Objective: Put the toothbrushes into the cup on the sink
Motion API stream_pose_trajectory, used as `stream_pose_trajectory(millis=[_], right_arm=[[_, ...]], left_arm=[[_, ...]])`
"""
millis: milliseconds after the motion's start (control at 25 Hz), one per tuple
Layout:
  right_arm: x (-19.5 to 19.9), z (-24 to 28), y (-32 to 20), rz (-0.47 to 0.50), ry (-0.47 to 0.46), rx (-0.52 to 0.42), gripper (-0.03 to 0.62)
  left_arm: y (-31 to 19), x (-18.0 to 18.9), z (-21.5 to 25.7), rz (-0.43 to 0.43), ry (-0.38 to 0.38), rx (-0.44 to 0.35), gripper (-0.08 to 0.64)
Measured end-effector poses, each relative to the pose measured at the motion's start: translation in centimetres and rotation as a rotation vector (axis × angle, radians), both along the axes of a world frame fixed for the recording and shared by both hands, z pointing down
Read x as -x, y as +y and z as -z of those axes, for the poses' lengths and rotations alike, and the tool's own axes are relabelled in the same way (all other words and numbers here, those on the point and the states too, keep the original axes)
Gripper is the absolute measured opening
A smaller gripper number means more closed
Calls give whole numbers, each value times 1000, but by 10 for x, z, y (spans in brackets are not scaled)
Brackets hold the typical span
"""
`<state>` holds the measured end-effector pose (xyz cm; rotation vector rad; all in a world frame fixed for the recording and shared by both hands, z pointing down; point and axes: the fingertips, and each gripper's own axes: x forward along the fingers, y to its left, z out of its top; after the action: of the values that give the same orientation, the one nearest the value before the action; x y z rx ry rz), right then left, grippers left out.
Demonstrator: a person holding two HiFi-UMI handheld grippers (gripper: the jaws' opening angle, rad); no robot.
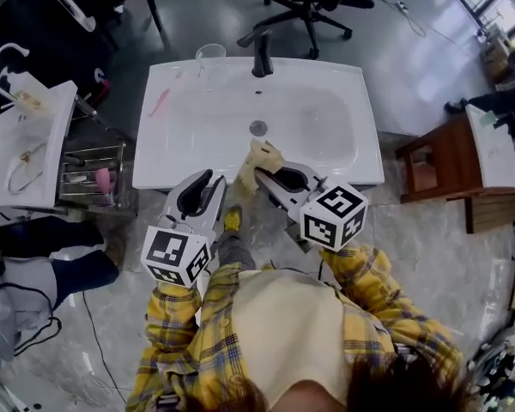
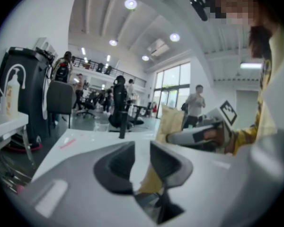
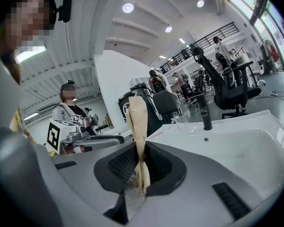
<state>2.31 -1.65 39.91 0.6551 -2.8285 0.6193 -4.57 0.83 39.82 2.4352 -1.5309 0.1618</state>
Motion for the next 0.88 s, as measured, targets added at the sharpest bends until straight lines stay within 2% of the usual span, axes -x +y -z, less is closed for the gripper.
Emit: stream_pose_trajectory(millis=[560, 880], right_arm=[[66, 6, -91, -44, 22, 1, 44], [100, -3, -131, -49, 35, 14, 44]], left_arm=[[-92, 53, -7, -81, 12, 41, 84], [-137, 84, 7, -148, 22, 12, 84]])
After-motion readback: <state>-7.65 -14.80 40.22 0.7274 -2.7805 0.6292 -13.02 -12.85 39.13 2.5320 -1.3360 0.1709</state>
